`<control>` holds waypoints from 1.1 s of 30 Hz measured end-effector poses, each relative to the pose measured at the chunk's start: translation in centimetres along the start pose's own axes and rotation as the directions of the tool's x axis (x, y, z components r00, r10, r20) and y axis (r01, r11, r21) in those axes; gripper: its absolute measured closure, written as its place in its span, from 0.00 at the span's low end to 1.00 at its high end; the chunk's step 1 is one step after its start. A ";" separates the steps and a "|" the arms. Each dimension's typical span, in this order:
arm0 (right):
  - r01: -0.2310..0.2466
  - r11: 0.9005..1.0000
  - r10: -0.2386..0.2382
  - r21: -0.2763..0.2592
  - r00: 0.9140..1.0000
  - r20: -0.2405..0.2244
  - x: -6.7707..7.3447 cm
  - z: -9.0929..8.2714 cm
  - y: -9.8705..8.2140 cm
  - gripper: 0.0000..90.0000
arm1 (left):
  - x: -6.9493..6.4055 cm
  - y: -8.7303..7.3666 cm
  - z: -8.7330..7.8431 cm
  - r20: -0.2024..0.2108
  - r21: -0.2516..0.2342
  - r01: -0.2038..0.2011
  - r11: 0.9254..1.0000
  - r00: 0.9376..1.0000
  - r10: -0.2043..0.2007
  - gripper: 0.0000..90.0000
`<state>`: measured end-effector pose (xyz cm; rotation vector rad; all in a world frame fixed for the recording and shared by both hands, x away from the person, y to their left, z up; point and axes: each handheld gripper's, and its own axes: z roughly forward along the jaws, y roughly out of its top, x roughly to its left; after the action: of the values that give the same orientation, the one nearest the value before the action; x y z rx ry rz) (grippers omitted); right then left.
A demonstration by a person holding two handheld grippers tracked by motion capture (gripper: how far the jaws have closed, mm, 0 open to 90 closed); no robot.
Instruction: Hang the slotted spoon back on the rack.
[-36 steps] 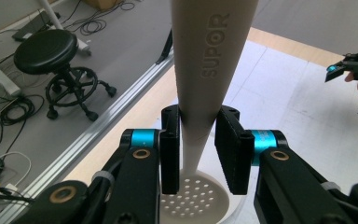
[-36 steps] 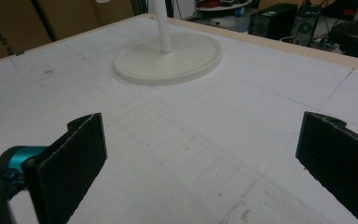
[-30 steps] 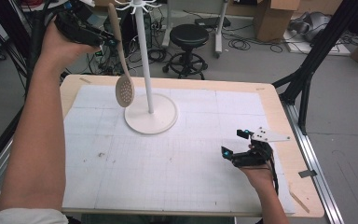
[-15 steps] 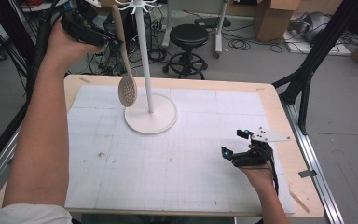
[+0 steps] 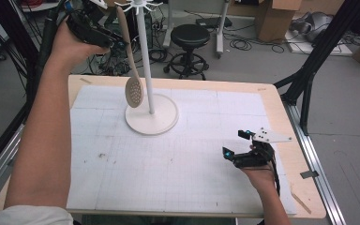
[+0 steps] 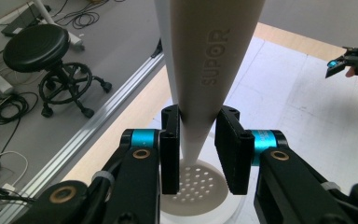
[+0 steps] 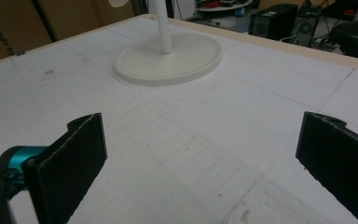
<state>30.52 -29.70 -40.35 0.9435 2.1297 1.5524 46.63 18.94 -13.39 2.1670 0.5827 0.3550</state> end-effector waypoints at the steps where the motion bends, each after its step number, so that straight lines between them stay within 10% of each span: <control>1: 0.001 1.000 -0.001 0.000 1.000 0.000 0.0 0.0 0.0 0.01 | 0.0 0.1 0.0 -0.001 0.002 0.000 1.000 1.000 0.000 0.80; 33: 0.001 1.000 -0.001 -0.004 1.000 -0.001 0.1 -0.1 0.1 0.01 | 0.1 0.7 0.5 -0.060 0.079 0.033 0.996 0.998 -0.028 0.79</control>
<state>30.43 -29.67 -40.26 0.9397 2.1266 1.5568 47.17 18.31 -13.19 2.2280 0.6722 0.3859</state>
